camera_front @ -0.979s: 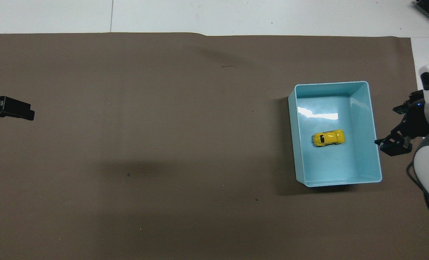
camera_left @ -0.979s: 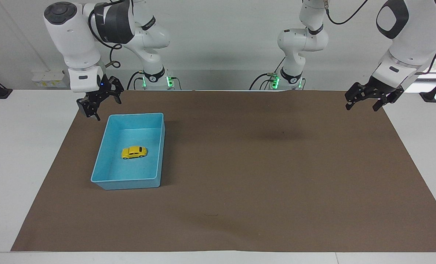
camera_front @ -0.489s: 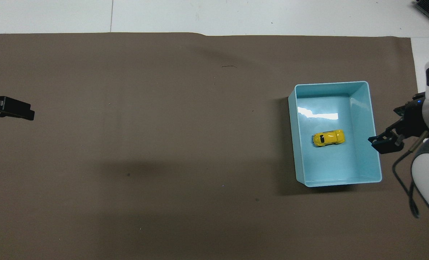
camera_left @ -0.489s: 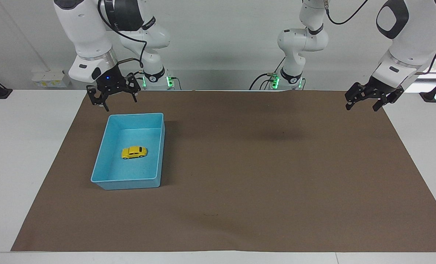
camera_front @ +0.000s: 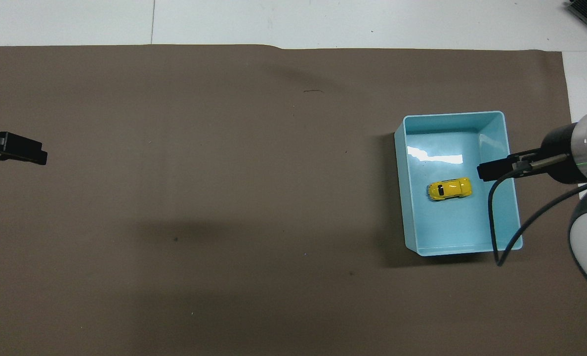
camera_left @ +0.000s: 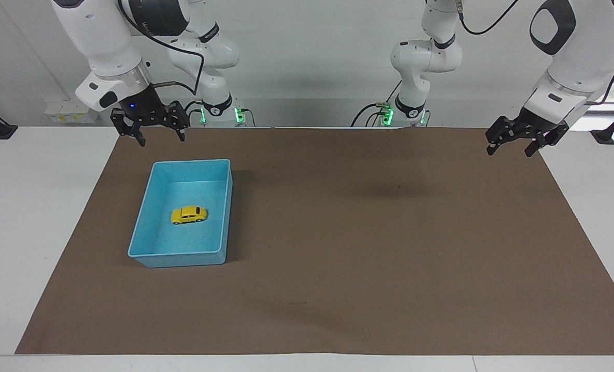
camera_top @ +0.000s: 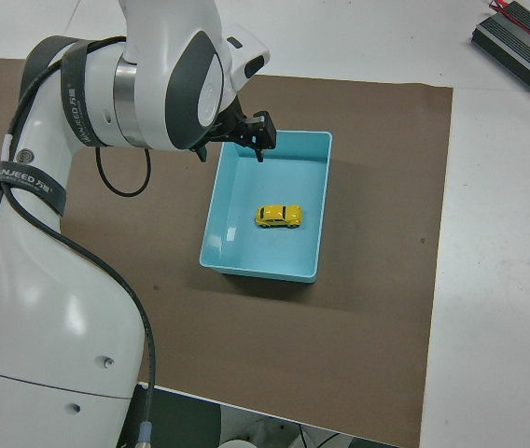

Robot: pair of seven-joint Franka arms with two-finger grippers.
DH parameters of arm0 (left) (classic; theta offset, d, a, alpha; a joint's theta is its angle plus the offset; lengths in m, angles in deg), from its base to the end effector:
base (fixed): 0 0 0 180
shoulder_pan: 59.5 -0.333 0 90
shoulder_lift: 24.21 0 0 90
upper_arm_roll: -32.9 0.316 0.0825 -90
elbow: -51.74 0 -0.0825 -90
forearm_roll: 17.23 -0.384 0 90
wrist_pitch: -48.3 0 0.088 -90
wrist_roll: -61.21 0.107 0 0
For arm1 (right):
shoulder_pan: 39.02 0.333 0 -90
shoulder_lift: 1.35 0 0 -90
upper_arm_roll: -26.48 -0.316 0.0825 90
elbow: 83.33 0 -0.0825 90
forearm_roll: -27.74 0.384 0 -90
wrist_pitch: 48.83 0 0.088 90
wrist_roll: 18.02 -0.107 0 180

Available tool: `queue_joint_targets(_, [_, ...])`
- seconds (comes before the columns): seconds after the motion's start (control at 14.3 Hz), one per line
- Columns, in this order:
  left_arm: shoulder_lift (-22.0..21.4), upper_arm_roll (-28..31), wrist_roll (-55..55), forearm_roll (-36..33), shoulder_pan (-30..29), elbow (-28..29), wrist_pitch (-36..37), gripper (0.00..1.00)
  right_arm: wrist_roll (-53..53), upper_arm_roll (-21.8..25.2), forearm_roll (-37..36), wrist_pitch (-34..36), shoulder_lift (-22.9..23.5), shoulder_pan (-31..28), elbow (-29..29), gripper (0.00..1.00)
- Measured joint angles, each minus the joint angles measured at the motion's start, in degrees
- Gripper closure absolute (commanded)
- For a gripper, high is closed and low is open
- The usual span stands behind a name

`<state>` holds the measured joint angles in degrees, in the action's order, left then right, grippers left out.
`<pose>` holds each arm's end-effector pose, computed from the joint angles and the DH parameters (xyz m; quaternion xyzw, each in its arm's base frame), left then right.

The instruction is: Wind up and store yellow beetle car

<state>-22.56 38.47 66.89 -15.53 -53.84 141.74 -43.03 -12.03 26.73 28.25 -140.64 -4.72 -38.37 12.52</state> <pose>0.5651 -0.0048 0.6105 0.9987 -0.0500 -0.0021 0.0135 0.5377 0.0046 0.6111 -0.9984 -0.0556 0.0056 0.0049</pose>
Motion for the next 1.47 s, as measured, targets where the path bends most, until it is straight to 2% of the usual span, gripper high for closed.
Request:
queue_joint_targets(0.28, [0.0,0.0,0.0,0.0,0.0,0.0,0.0,0.0,0.0,-0.21,-1.74,4.42,3.68,-0.11,-8.35,0.0])
queue_joint_targets(0.42, [0.0,0.0,0.0,0.0,0.0,0.0,0.0,0.0,0.0,-0.08,-1.9,4.74,5.15,-0.28,-10.16,0.0])
queue_joint_targets(1.47, [0.0,0.0,0.0,0.0,0.0,0.0,0.0,0.0,0.0,0.39,-1.98,4.74,5.79,-1.04,-11.73,0.0])
